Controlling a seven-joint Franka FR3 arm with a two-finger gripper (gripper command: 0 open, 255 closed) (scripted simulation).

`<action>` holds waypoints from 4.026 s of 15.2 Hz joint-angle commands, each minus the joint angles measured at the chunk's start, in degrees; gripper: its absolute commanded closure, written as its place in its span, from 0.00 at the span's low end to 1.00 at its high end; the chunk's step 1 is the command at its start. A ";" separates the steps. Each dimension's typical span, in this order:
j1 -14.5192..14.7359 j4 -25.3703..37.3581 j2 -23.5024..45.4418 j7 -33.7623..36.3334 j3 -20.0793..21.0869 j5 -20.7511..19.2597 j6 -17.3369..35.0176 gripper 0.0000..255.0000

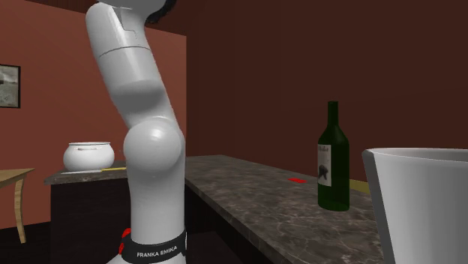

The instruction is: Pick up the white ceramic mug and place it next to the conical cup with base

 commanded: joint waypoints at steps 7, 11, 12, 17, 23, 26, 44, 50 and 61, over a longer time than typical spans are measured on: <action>-4.08 18.56 31.28 -25.95 -20.64 26.23 -0.04 1.00; -22.55 32.96 45.25 -33.77 -14.64 38.61 -5.74 1.00; -22.04 31.62 44.75 -33.62 -14.42 38.08 -4.68 1.00; -19.16 25.64 43.48 -33.48 -15.06 36.96 0.01 1.00; -16.74 19.58 42.65 -33.47 -15.51 36.34 5.14 1.00; -15.89 16.90 42.48 -33.55 -15.58 36.28 7.55 1.00; -14.61 4.66 44.49 -35.38 -13.90 38.91 20.40 1.00; -15.28 1.77 46.07 -36.47 -12.54 40.72 24.18 1.00; -17.44 -2.15 49.79 -38.86 -9.12 44.85 30.57 1.00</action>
